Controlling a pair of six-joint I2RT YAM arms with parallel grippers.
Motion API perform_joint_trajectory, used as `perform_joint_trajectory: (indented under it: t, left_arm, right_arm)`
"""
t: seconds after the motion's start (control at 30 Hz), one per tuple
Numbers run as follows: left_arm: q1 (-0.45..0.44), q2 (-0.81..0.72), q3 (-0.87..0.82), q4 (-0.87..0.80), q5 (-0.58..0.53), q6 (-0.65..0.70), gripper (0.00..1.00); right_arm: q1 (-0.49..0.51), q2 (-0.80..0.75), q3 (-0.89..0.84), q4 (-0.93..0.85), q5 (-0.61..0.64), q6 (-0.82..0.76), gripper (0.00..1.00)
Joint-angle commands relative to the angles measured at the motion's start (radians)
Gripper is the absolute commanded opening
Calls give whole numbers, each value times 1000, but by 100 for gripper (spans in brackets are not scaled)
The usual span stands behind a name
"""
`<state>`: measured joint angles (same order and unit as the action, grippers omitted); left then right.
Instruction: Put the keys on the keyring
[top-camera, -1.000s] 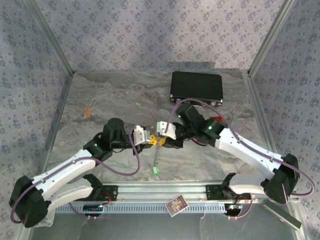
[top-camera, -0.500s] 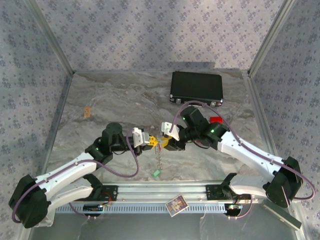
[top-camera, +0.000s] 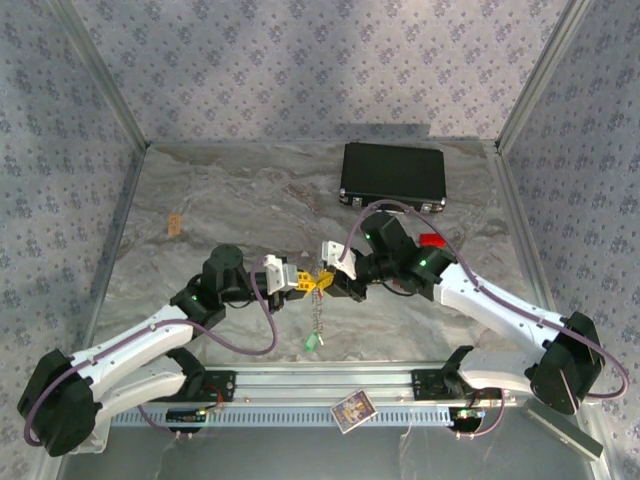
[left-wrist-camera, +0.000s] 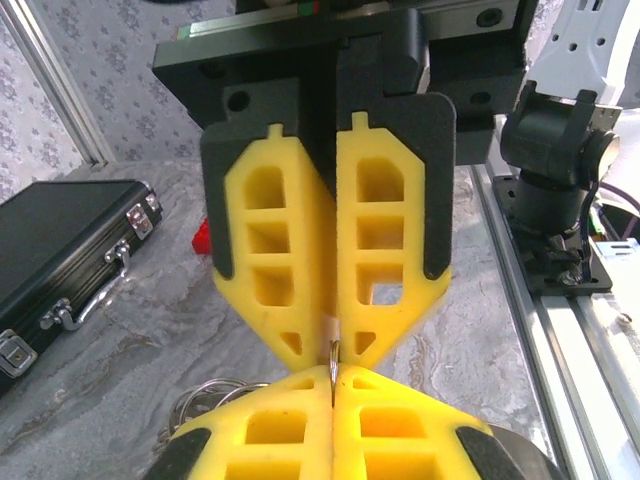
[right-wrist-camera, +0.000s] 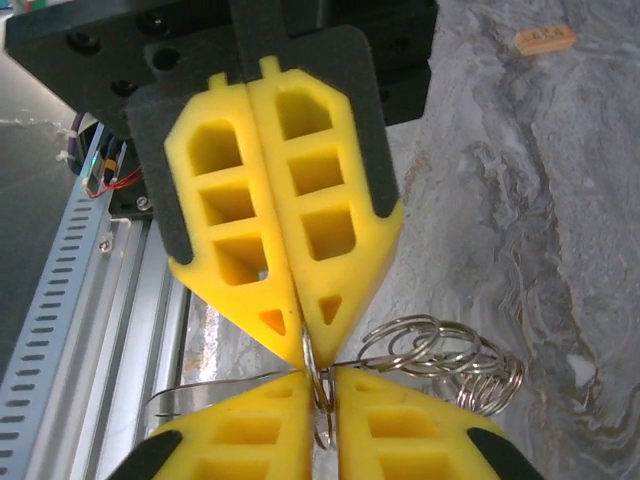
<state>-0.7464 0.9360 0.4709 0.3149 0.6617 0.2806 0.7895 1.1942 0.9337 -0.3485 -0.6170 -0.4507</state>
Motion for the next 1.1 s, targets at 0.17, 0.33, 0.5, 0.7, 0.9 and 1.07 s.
perform_joint_trajectory:
  t: [0.17, 0.33, 0.5, 0.7, 0.9, 1.07]
  left_arm:
    - [-7, -41, 15, 16, -52, -8, 32]
    - [-7, -47, 80, -183, -68, 77, 32]
    - [-6, -28, 121, -261, -63, 118, 29]
    - [-6, -13, 133, -258, -55, 131, 23]
    - [-7, 2, 140, -251, -43, 131, 19]
    - [-7, 2, 140, -247, -39, 129, 8]
  right_arm:
    - [-2, 7, 43, -31, 2, -28, 0]
    - [15, 30, 128, -175, 72, -110, 0]
    - [32, 64, 210, -286, 109, -167, 0]
    - [69, 95, 275, -358, 184, -212, 0]
    - [91, 115, 306, -350, 189, -216, 0]
    - [100, 121, 309, -334, 180, -209, 0]
